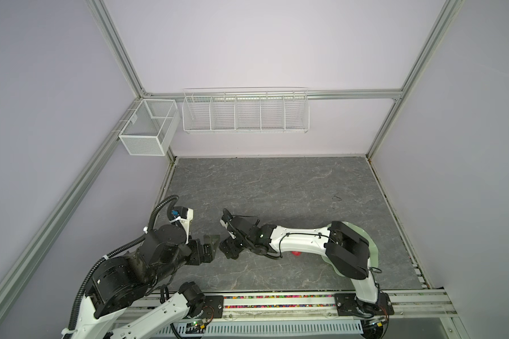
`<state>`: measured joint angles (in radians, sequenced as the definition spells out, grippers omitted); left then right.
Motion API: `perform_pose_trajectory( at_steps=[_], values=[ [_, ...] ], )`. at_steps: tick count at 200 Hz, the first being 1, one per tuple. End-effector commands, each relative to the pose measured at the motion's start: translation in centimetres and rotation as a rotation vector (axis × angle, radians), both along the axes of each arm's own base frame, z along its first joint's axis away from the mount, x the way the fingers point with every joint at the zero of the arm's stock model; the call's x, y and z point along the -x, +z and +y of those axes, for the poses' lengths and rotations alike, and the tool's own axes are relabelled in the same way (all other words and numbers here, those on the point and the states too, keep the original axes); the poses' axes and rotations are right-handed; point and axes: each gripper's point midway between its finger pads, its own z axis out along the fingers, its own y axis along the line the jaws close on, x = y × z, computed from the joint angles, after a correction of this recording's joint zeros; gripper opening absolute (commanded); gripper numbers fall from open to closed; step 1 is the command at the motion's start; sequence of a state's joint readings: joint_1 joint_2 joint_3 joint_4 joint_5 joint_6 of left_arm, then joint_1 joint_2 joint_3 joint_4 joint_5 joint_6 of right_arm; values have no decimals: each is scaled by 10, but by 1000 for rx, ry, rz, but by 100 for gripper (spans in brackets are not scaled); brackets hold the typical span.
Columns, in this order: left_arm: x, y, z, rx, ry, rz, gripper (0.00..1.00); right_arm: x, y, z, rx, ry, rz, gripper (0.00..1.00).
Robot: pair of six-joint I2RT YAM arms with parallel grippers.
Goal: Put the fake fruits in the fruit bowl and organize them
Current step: 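Reach the right gripper to the second avocado near the left gripper and grasp it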
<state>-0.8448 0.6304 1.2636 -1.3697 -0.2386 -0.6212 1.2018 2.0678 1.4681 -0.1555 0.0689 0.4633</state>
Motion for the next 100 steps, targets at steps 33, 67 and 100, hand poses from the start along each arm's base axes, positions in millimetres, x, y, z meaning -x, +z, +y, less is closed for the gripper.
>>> perform_pose_trajectory(
  at_steps=[33, 67, 100],
  values=[
    [-1, -8, 3, -25, 13, 6, 99, 11, -38, -19, 189, -26, 24, 75],
    [-1, -3, 5, -21, 16, -6, 99, 9, -43, -23, 215, -41, 20, 63],
    [-2, -5, 4, -24, 17, -9, 99, 5, -45, -31, 244, -60, 8, 55]
  ],
)
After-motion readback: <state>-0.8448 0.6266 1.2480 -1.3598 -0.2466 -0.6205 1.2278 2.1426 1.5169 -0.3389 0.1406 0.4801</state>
